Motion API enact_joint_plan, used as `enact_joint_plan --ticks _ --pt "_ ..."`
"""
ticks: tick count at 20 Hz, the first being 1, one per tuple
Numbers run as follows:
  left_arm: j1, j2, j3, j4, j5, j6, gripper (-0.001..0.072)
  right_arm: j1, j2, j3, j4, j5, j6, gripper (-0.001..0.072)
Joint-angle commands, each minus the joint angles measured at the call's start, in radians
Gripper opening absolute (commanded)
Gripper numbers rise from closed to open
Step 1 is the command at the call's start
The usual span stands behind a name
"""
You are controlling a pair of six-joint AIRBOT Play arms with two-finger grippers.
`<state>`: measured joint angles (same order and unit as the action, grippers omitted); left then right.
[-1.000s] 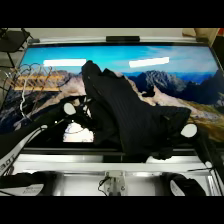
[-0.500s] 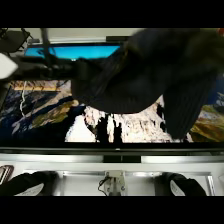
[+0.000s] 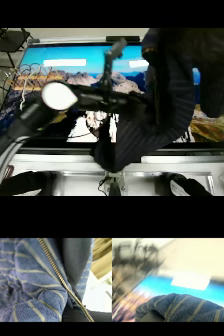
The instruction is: Fold the shirts.
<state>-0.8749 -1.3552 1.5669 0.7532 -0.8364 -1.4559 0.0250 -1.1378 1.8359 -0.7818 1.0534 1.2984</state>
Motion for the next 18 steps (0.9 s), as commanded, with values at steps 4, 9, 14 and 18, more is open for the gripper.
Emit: enact_joint_plan --ticks 4,9,14,18 --pt "0.120 -0.097 -0.020 -0.065 -0.199 0.021 0.0614 0.105 -0.215 0.015 0.078 0.206 -0.006 0.0094" --pt "0.476 0.119 -0.020 0.268 -0.598 -0.002 0.0487 0.155 -0.241 0.008 -0.141 0.307 0.036 0.0094" --pt "0.685 0.188 -0.023 0.332 -0.609 -0.015 0.0626 0.365 -0.342 -0.051 -0.143 0.337 0.048 0.0259" --pt "0.726 0.153 -0.061 0.332 -0.552 -0.011 0.0626 0.525 -0.413 -0.050 -0.248 0.379 0.080 0.0576"
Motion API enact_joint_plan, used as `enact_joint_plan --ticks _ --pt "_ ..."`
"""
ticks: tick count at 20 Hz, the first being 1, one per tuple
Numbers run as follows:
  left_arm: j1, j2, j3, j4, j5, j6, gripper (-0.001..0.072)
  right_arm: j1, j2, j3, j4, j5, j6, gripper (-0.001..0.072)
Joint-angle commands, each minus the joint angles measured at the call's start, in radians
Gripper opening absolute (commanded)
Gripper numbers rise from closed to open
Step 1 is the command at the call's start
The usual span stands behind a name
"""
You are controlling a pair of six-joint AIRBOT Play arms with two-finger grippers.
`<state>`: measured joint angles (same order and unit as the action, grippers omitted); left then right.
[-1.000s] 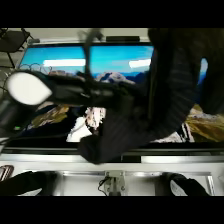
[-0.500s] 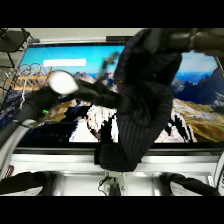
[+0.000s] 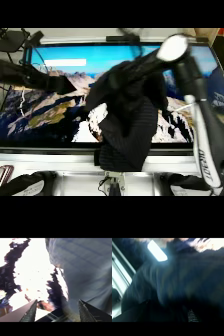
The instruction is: Fold the shirts.
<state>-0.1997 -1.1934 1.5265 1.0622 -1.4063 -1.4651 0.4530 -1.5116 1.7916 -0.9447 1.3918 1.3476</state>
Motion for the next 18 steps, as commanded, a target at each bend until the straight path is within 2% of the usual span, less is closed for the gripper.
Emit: enact_joint_plan --ticks 1,2,5,6,7,10,14,18 --pt "0.052 -0.020 -0.034 0.023 0.037 -0.001 0.0627 0.098 -0.022 0.003 -0.145 0.079 0.063 0.0585" --pt "0.053 -0.033 -0.046 0.023 0.058 0.007 0.0627 0.095 0.004 0.012 -0.200 0.130 0.090 0.0637" --pt "0.049 -0.097 -0.058 0.020 0.117 0.017 0.0632 0.060 0.108 0.022 -0.416 0.333 0.151 0.0637" --pt "0.050 -0.123 -0.058 0.020 0.127 0.026 0.0673 0.045 0.133 0.017 -0.481 0.383 0.174 0.0638" --pt "0.050 -0.151 -0.058 0.021 0.130 0.041 0.0679 0.026 0.153 0.003 -0.513 0.410 0.205 0.0679" --pt "0.051 -0.209 -0.058 0.055 0.119 0.043 0.0679 0.000 0.208 -0.175 -0.490 0.388 0.262 0.0679" --pt "0.074 -0.218 -0.066 0.241 0.065 0.039 0.0679 0.004 0.296 -0.552 -0.446 0.303 0.306 0.0695" --pt "0.100 -0.247 -0.174 0.164 0.100 0.066 0.0680 0.004 0.405 -0.772 -0.428 0.236 0.358 0.0695"
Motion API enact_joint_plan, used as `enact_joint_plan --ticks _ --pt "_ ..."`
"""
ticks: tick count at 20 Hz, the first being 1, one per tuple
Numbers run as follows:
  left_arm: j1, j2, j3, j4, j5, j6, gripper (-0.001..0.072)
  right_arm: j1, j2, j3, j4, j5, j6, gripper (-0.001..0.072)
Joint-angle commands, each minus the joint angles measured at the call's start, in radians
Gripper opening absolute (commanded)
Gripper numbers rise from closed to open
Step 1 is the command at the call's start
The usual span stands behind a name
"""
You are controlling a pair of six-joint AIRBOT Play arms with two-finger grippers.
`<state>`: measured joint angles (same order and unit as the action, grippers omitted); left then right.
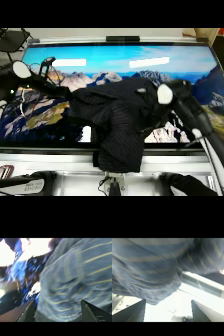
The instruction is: Fold the shirts.
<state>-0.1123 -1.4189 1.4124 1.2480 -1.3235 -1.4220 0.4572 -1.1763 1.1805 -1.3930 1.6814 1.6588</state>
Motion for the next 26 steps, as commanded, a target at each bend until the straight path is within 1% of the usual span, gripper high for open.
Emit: enact_joint_plan --ticks 1,4,6,8,9,10,11,12,13,14,15,17,19,20,21,22,24,26 --pt "0.012 -0.035 -0.098 -0.084 0.042 0.047 0.0679 0.000 0.091 -0.201 0.070 -0.093 0.047 0.0695" --pt "0.012 -0.090 -0.154 -0.233 0.089 0.098 0.0678 0.001 0.083 -0.299 0.200 -0.226 0.027 0.0695" --pt "0.012 -0.113 -0.154 -0.296 0.109 0.132 0.0676 0.001 0.049 -0.337 0.189 -0.294 0.014 0.0695" --pt "0.012 -0.123 -0.154 -0.315 0.146 0.138 0.0673 0.001 0.001 -0.339 0.156 -0.332 0.007 0.0695" --pt "0.012 -0.129 -0.154 -0.319 0.156 0.137 0.0650 0.001 -0.026 -0.339 0.163 -0.346 -0.002 0.0693" --pt "0.012 -0.141 -0.154 -0.326 0.156 0.135 0.0518 0.001 -0.058 -0.339 0.190 -0.361 -0.011 0.0690" --pt "0.012 -0.152 -0.154 -0.339 0.156 0.135 0.0384 0.001 -0.084 -0.339 0.220 -0.381 -0.019 0.0653" --pt "0.012 -0.163 -0.154 -0.361 0.157 0.137 0.0237 0.001 -0.101 -0.339 0.245 -0.407 -0.028 0.0402" --pt "0.012 -0.166 -0.153 -0.387 0.157 0.159 0.0113 0.001 -0.101 -0.336 0.241 -0.428 -0.018 0.0084" --pt "0.013 -0.161 -0.145 -0.428 0.152 0.216 0.0063 -0.004 -0.093 -0.319 0.232 -0.433 -0.011 0.0093" --pt "0.014 -0.150 -0.123 -0.459 0.148 0.237 0.0062 -0.008 -0.075 -0.288 0.212 -0.427 -0.019 0.0094" --pt "0.020 -0.101 -0.010 -0.479 0.145 0.237 0.0062 -0.030 -0.002 -0.154 0.086 -0.383 -0.035 0.0093" --pt "0.029 -0.026 0.156 -0.480 0.142 0.236 0.0062 -0.068 0.082 0.050 -0.078 -0.357 -0.088 0.0093" --pt "0.033 0.024 0.257 -0.480 0.145 0.235 0.0062 -0.090 0.126 0.185 -0.173 -0.366 -0.119 0.0093" --pt "0.037 0.072 0.352 -0.479 0.152 0.235 0.0062 -0.110 0.163 0.327 -0.254 -0.398 -0.153 0.0093" --pt "0.041 0.129 0.444 -0.479 0.174 0.227 0.0062 -0.125 0.188 0.454 -0.301 -0.439 -0.182 0.0092" --pt "0.043 0.244 0.566 -0.478 0.256 0.164 0.0062 -0.131 0.216 0.679 -0.296 -0.495 -0.263 0.0092" --pt "0.038 0.363 0.598 -0.478 0.332 0.101 0.0062 -0.131 0.220 0.828 -0.185 -0.478 -0.285 0.0092"
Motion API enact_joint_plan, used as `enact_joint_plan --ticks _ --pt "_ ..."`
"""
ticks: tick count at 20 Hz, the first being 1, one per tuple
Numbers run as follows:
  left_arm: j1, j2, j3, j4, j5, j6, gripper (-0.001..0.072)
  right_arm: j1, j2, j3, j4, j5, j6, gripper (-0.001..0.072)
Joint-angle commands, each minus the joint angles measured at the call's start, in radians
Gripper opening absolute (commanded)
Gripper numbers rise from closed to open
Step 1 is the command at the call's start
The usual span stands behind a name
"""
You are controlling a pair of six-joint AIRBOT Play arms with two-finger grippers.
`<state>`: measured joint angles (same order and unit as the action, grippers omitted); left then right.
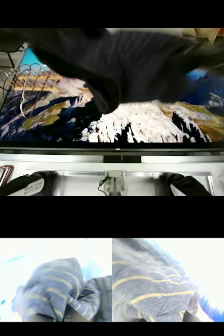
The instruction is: Fold the shirts.
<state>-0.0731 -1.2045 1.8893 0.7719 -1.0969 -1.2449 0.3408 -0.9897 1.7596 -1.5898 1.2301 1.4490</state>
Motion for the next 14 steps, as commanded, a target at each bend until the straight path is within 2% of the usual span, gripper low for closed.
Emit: enact_joint_plan --ticks 1,4,6,8,10,12,14 --pt "-0.006 0.203 0.119 -0.002 0.121 -0.091 0.0062 -0.014 0.034 0.285 0.068 -0.009 -0.072 0.0093" --pt "-0.014 0.303 0.119 0.006 0.084 -0.146 0.0061 -0.015 0.044 0.301 0.149 0.096 -0.029 0.0093" --pt "-0.014 0.331 0.109 0.103 0.016 -0.223 0.0061 -0.015 0.042 0.298 0.076 0.227 -0.002 0.0093" --pt "-0.014 0.334 0.060 0.228 -0.106 -0.320 0.0061 -0.015 0.037 0.257 -0.006 0.331 0.002 0.0093" --pt "-0.015 0.328 -0.071 0.257 -0.197 -0.324 0.0061 -0.015 0.010 0.158 -0.013 0.416 -0.023 0.0092" --pt "-0.038 0.327 -0.270 0.257 -0.180 -0.319 0.0061 -0.015 -0.040 -0.004 0.035 0.430 -0.057 0.0092" --pt "-0.094 0.311 -0.485 0.257 -0.074 -0.296 0.0061 -0.015 -0.111 -0.186 0.040 0.360 -0.099 0.0092"
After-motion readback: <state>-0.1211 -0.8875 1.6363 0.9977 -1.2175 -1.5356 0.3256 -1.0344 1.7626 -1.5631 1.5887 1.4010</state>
